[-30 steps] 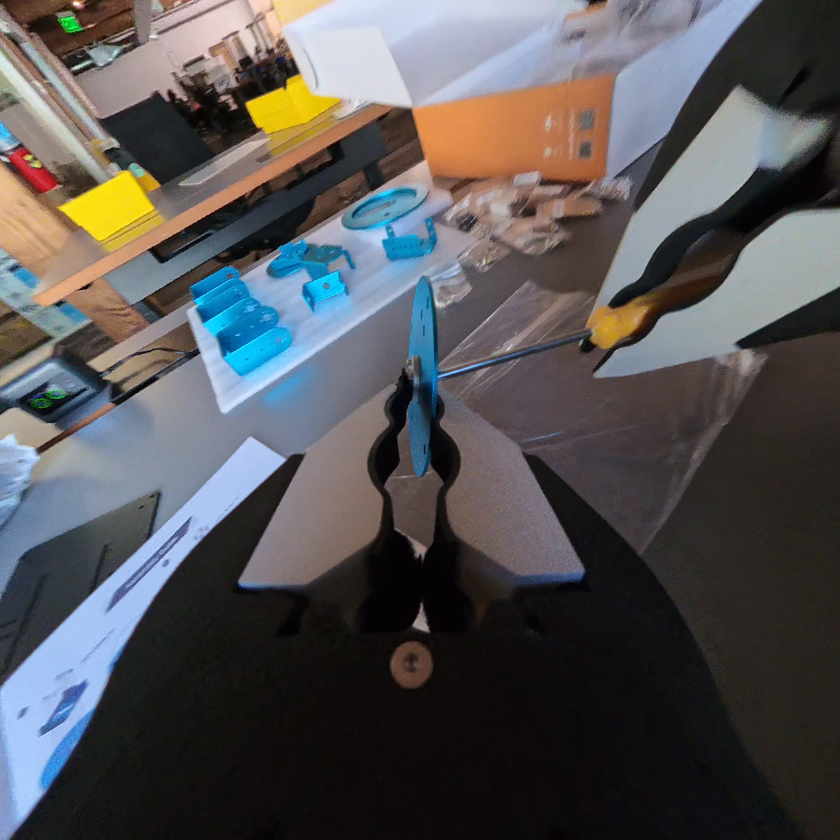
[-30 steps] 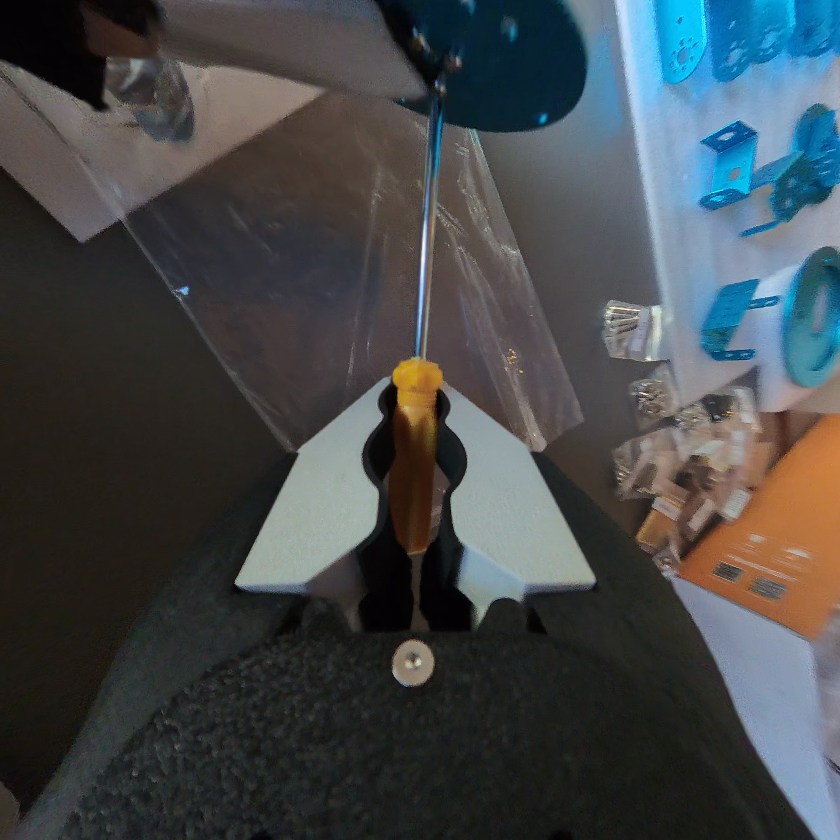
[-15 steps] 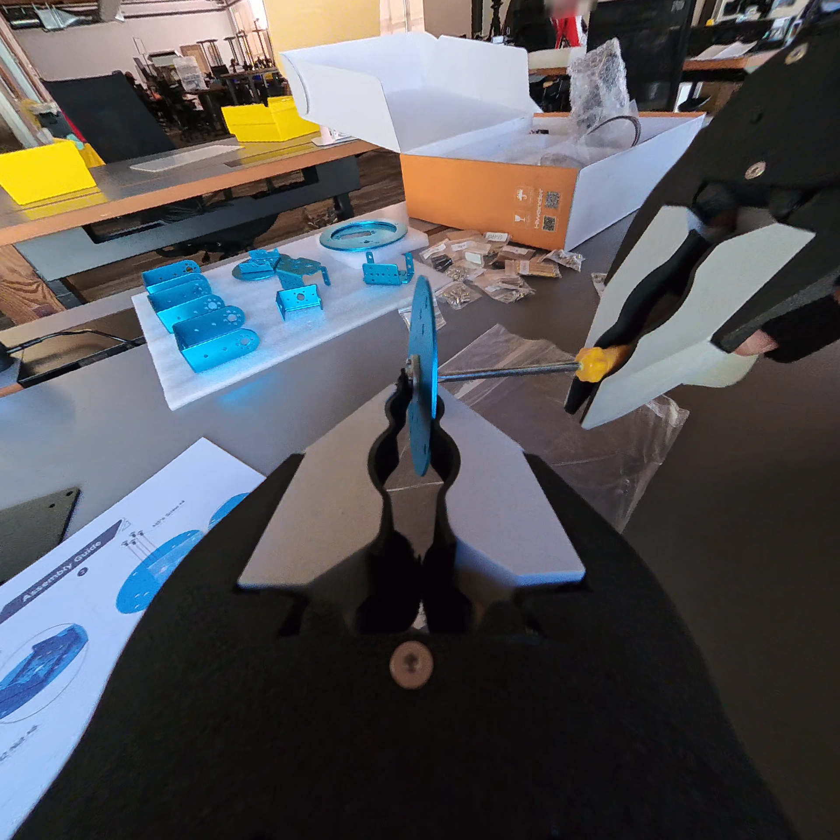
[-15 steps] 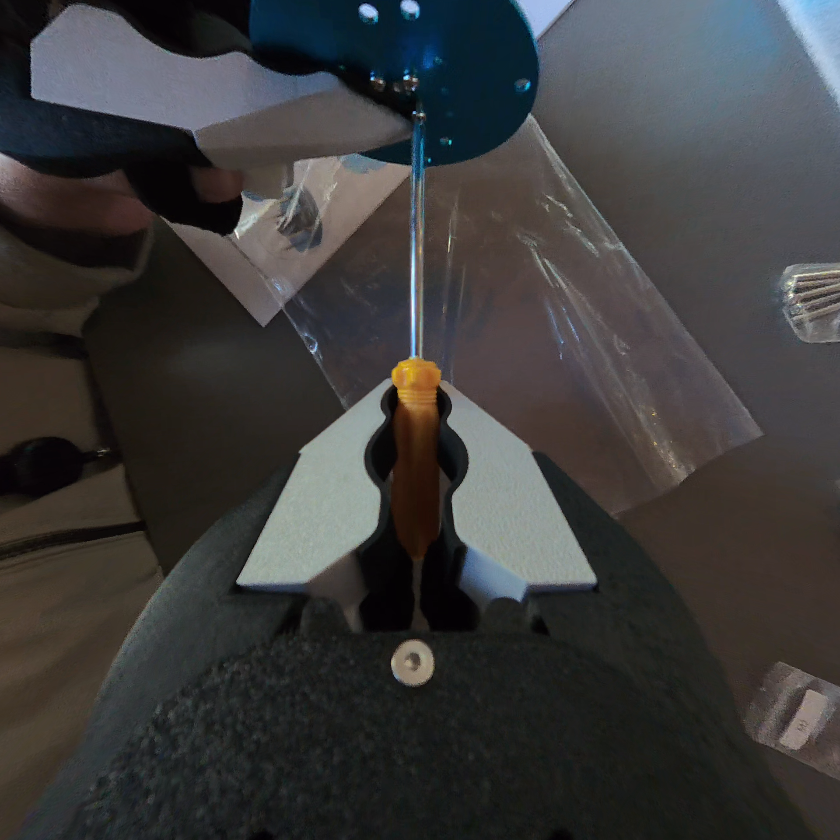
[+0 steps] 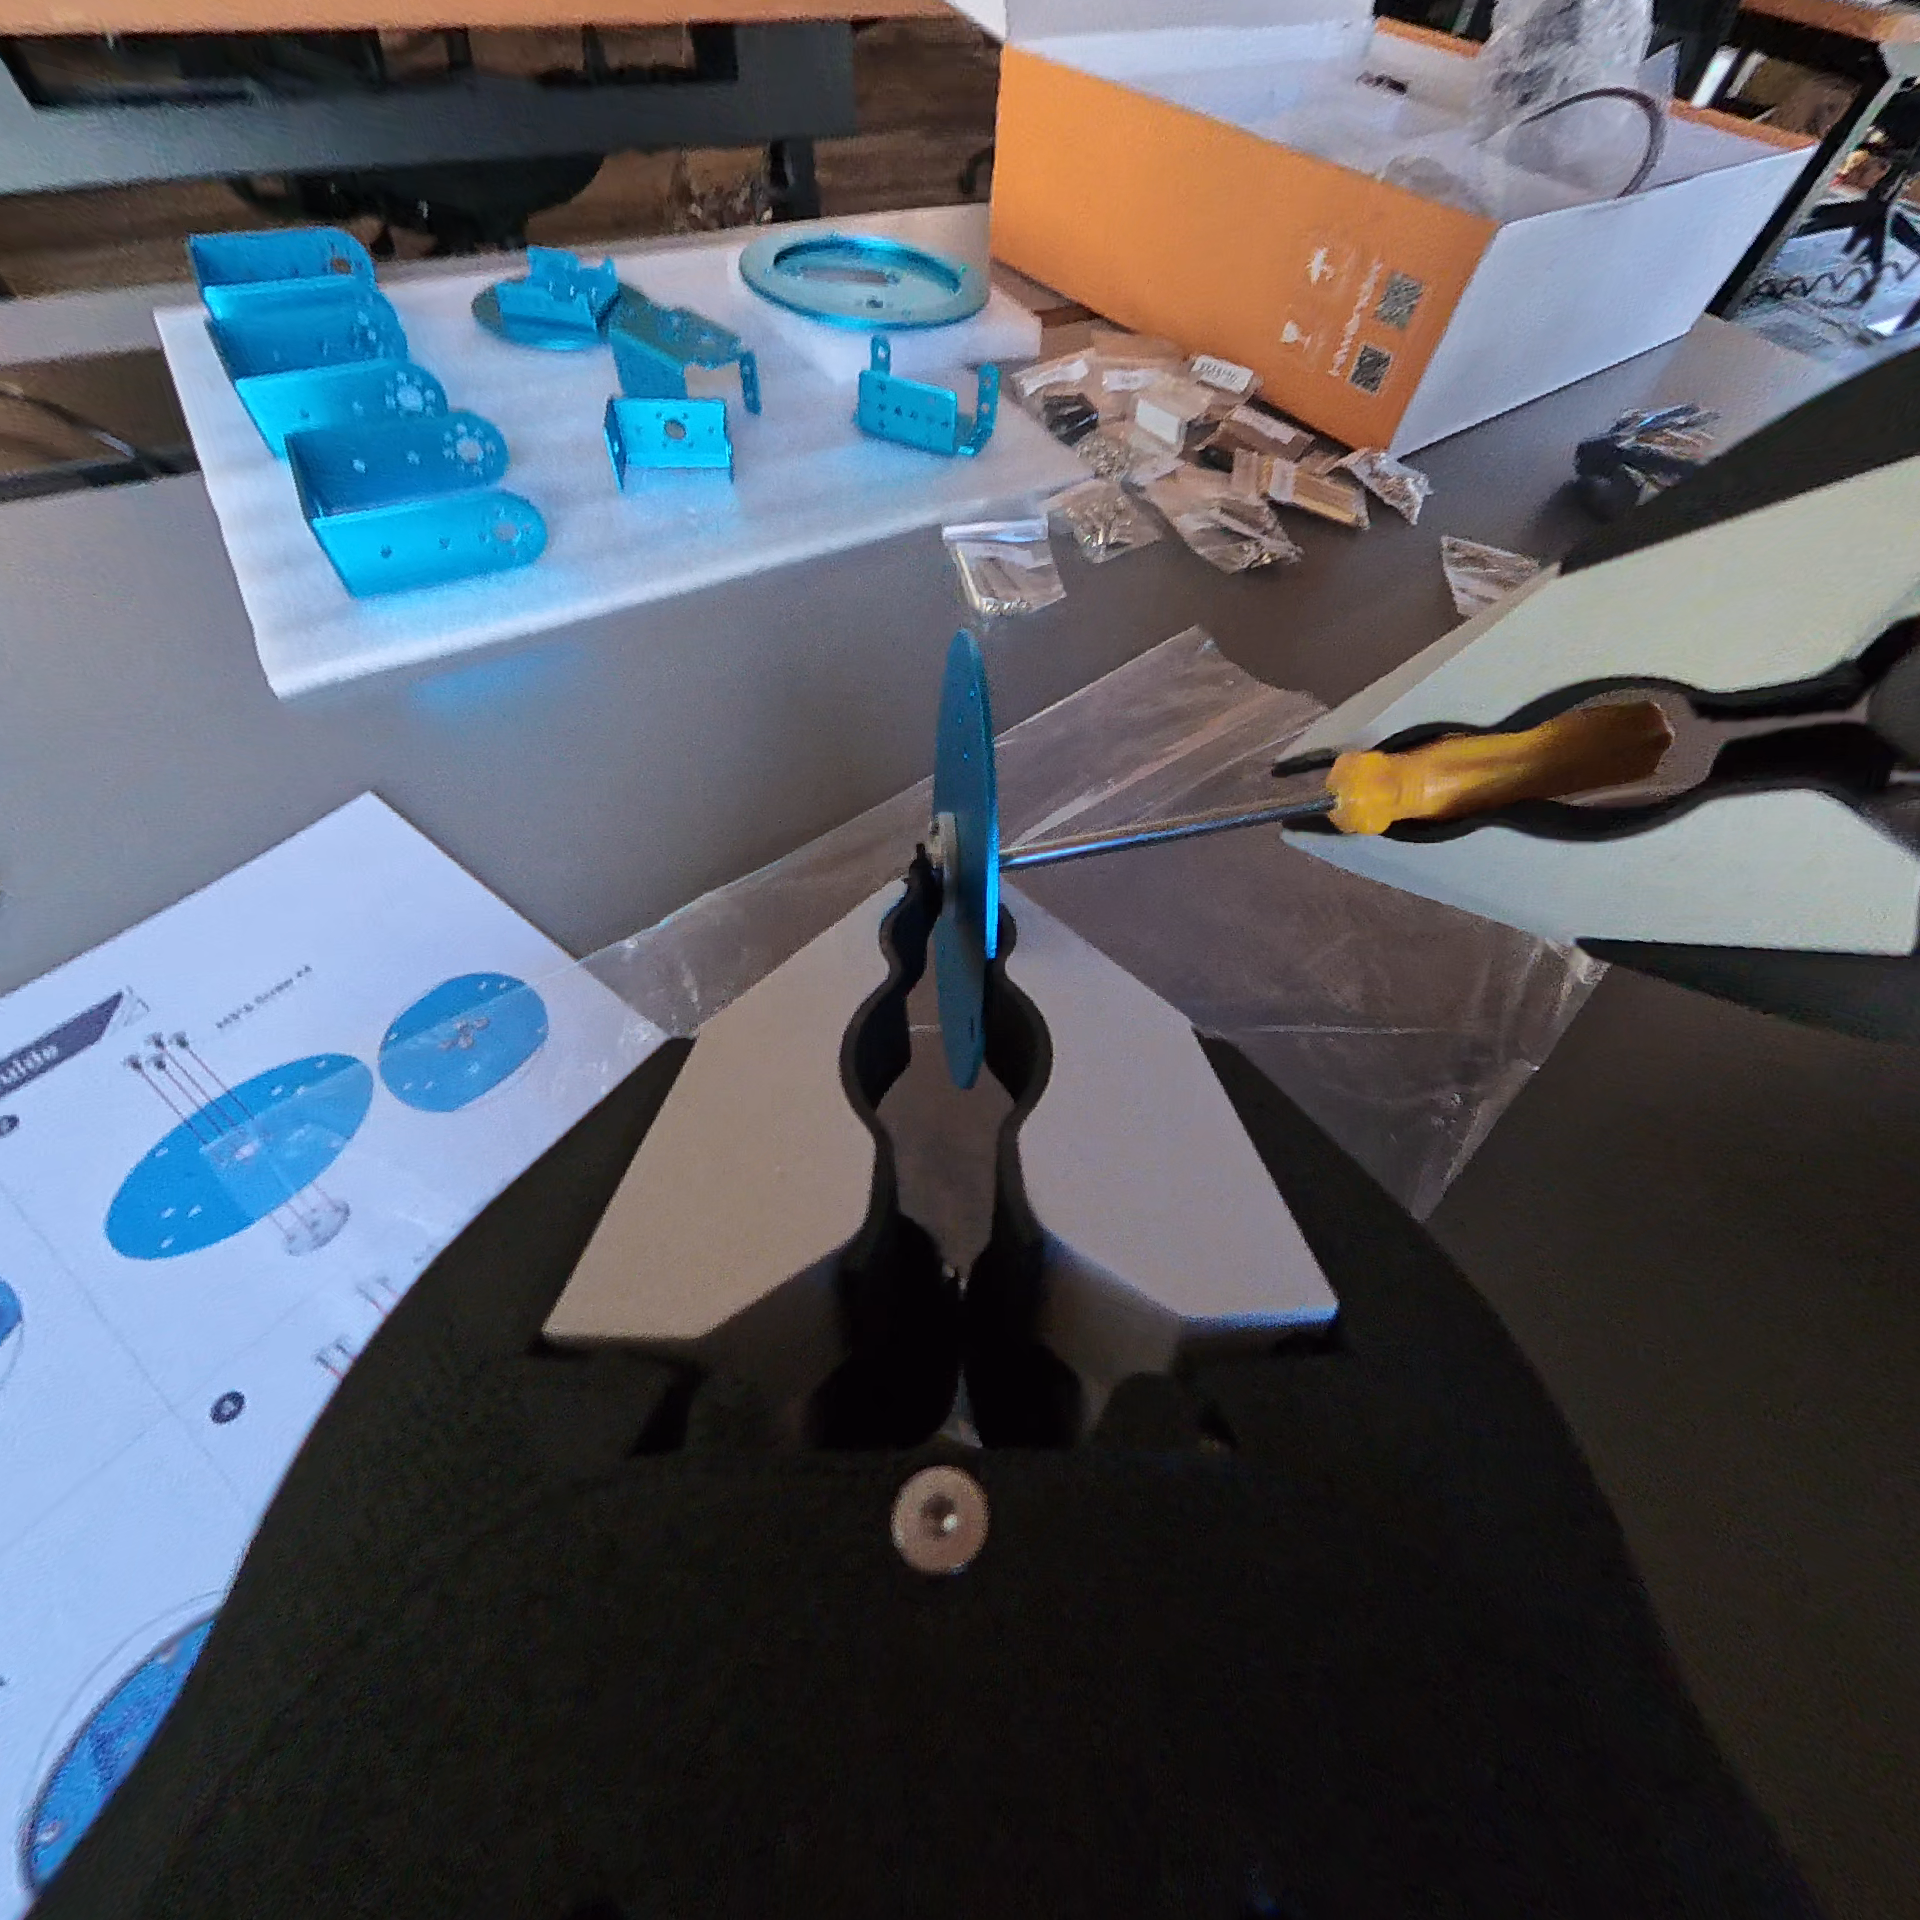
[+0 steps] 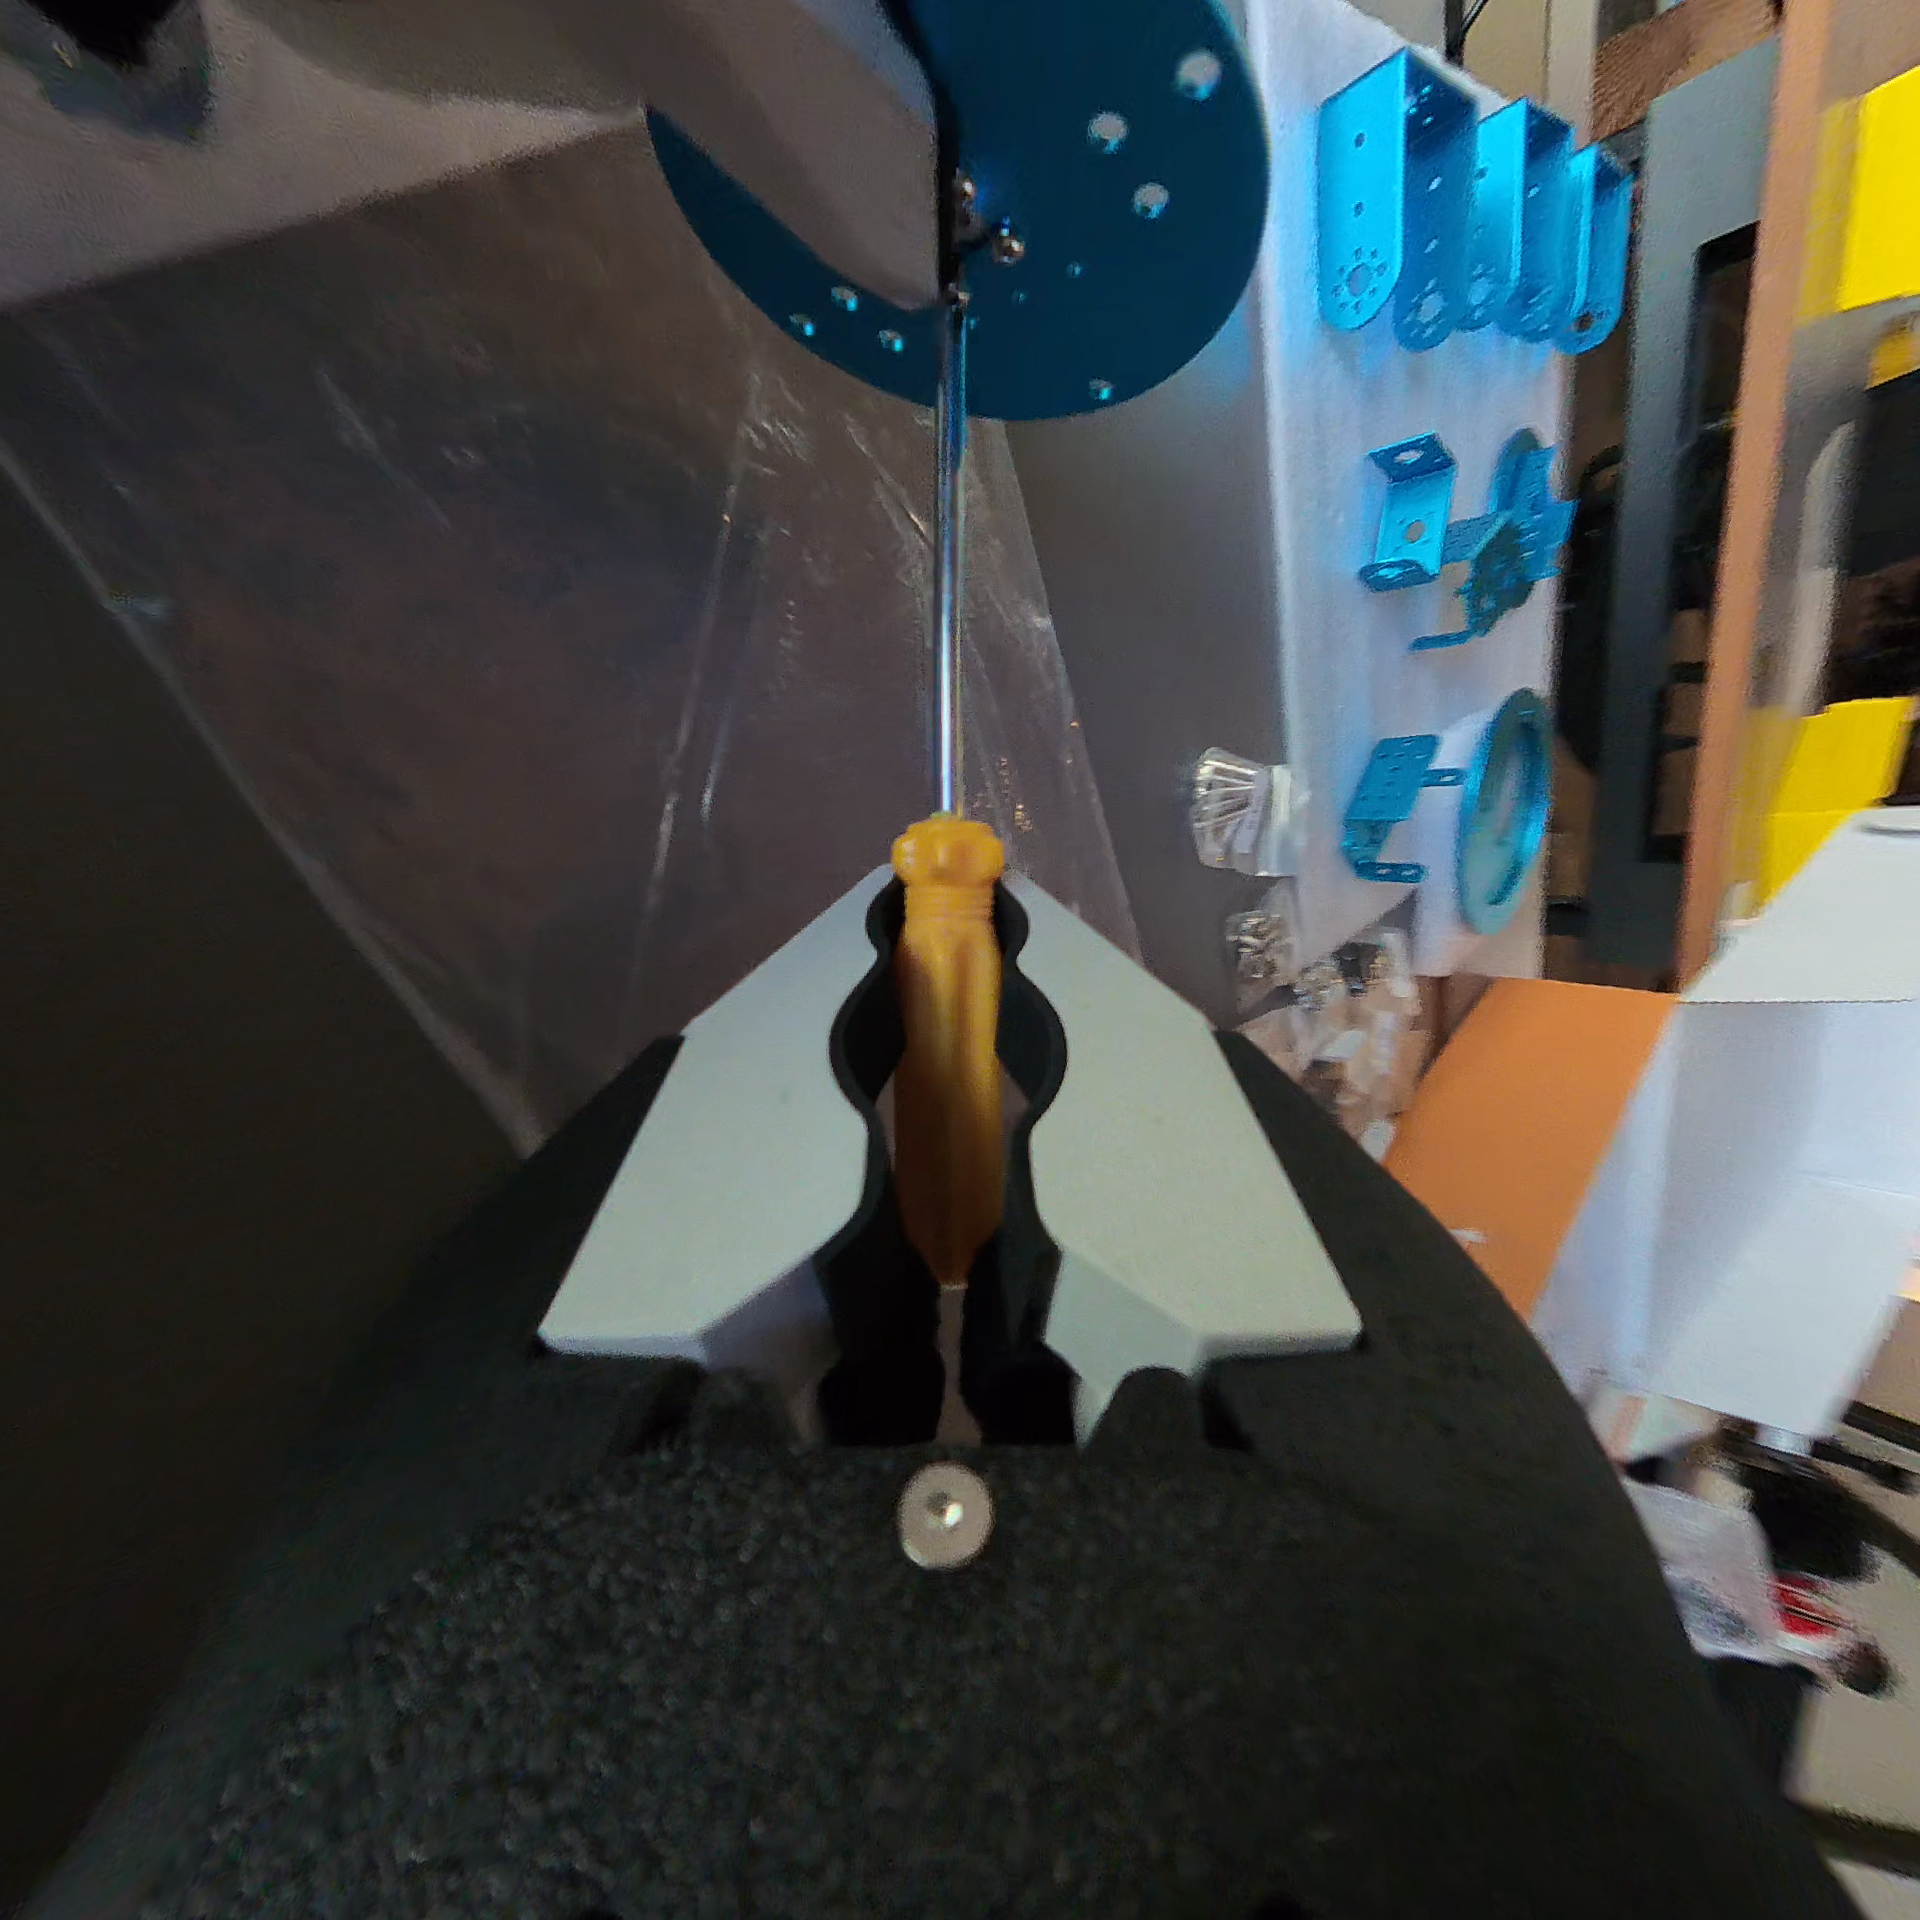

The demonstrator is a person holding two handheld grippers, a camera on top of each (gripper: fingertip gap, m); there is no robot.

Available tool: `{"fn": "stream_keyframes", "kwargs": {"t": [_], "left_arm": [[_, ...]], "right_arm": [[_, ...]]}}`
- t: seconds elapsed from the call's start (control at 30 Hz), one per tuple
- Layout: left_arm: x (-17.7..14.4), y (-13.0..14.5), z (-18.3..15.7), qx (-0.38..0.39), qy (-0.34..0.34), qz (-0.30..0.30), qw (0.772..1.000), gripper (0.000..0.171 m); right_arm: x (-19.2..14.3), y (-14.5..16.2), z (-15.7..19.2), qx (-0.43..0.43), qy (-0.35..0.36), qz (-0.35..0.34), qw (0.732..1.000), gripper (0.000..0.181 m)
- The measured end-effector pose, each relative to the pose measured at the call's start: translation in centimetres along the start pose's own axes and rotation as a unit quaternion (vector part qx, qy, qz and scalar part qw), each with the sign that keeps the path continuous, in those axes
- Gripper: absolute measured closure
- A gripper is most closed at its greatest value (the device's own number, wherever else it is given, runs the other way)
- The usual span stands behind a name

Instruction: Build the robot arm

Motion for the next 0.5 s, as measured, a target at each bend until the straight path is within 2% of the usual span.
{"fn": "stream_keyframes", "kwargs": {"t": [0.13, 0.2, 0.33, 0.43, 0.5], "left_arm": [[0.7, 0.8, 0.2, -0.033, -0.003, 0.033, 0.999, 0.164], [0.8, 0.9, 0.1, -0.042, 0.0, 0.041, 0.998, 0.165], [1.1, 1.0, -0.3, -0.043, 0.008, 0.05, 0.998, 0.164], [1.1, 0.7, -0.6, -0.03, 0.012, 0.041, 0.999, 0.164], [1.0, 0.5, -0.8, -0.034, 0.019, 0.036, 0.999, 0.164]], "right_arm": [[0.8, 0.2, -0.7, -0.096, 0.088, 0.017, 0.991, 0.17], [1.0, 0.4, -0.6, -0.122, 0.105, 0.025, 0.987, 0.17], [0.8, 0.9, -0.3, -0.095, 0.084, 0.026, 0.992, 0.17], [0.6, 1.1, 0.2, -0.017, 0.015, 0.014, 1.0, 0.17], [0.4, 1.2, 0.1, 0.003, -0.002, 0.01, 1.0, 0.17]]}}
Point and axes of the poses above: each gripper's, where its closed fingertips meet, x out along the fingers, y out of its underside, z = x × y across the jaws, the point moved 2 cm from there along -x, back along the fingers, and after that the axes turned 2 degrees about -x, right-handed, at the moved point
